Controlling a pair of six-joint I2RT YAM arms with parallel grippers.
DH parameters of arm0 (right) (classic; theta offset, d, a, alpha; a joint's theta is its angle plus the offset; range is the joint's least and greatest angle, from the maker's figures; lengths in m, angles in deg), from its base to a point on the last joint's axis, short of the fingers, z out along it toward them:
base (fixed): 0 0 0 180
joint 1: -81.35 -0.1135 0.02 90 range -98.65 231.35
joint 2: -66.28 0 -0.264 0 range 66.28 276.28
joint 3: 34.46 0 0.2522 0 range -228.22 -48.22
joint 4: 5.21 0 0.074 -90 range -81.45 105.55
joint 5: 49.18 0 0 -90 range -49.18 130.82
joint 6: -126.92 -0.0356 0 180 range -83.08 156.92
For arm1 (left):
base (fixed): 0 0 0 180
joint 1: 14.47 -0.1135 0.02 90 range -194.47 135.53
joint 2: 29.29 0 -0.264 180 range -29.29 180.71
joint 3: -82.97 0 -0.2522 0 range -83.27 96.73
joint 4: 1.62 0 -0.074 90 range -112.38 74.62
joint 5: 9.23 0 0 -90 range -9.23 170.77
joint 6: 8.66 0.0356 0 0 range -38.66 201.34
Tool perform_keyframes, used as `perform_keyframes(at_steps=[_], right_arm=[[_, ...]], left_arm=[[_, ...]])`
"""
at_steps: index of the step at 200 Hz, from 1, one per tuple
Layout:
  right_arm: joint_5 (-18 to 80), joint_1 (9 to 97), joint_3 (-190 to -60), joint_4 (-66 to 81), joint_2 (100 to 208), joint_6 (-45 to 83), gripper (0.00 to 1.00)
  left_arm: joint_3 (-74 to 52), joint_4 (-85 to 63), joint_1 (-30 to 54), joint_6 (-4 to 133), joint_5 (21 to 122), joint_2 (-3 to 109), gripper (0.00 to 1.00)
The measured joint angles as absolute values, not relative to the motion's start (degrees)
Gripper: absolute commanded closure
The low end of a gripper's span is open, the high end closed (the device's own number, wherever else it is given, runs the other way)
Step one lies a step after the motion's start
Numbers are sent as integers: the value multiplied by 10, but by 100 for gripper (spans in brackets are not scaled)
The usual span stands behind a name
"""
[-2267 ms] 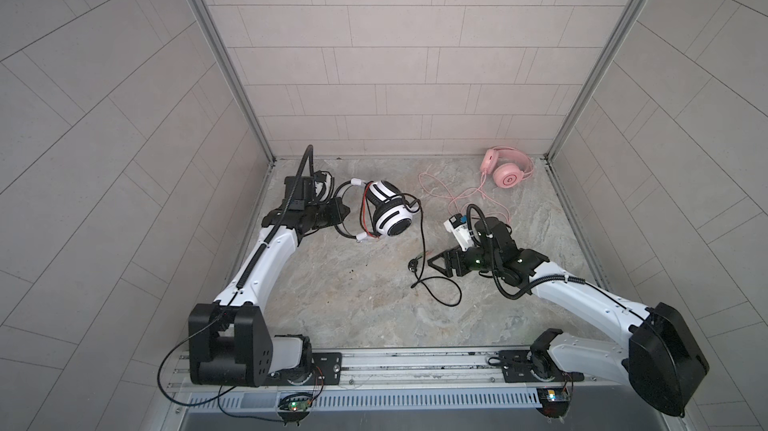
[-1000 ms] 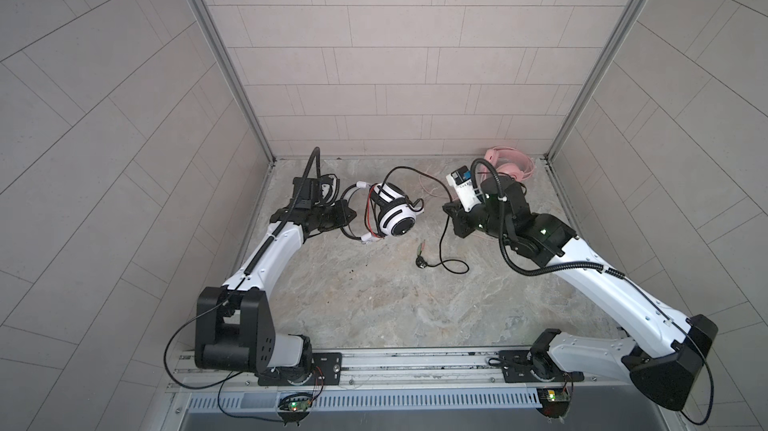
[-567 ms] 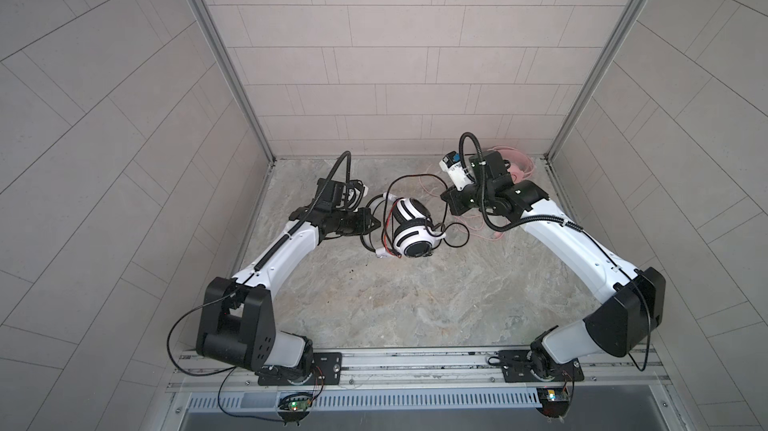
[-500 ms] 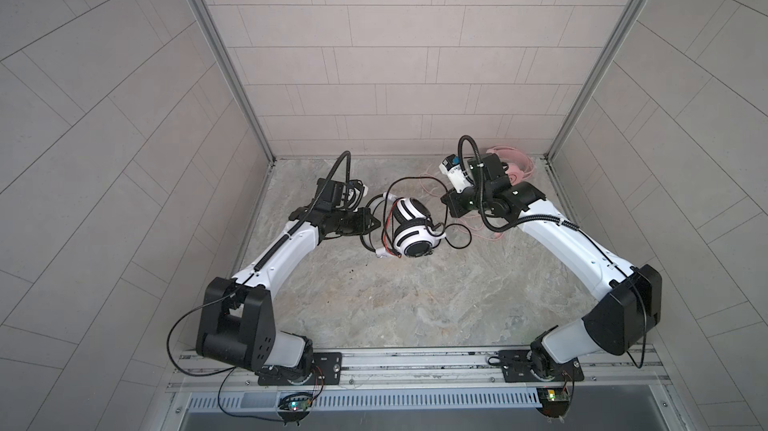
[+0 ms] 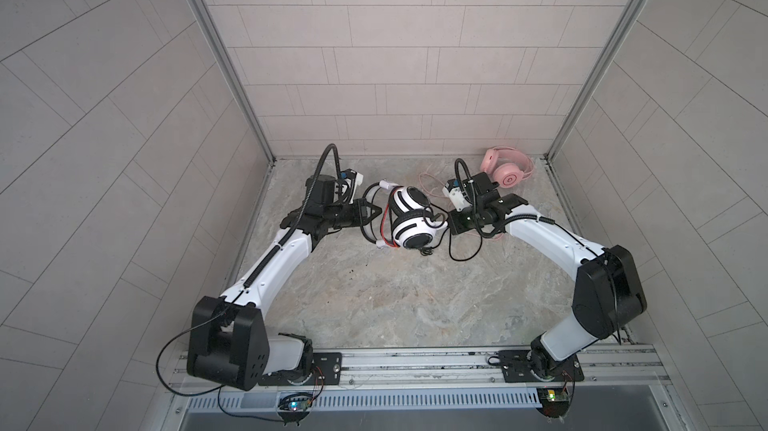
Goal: Wrap the headphones
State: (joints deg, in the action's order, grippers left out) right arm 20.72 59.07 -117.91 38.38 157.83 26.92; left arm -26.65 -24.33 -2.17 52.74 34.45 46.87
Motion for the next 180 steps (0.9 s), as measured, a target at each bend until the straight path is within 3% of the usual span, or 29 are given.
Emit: perform_keyframes(at_steps=[67,94,123,180], right_arm=[[156,583,-1120,332,1577,248,97],[138,561,-1098,298,1563,227,86],[138,540,-1078,265,1566,208,80],[140,529,-1141,212,1679,188,68]], left_arm=[[-261,-217,-20,461,339,454,100],[-248,-223,-20,445,348,454,100],[-206,-219,-21,415,358,453,100],[-91,-289,-22,438,374,429,100]])
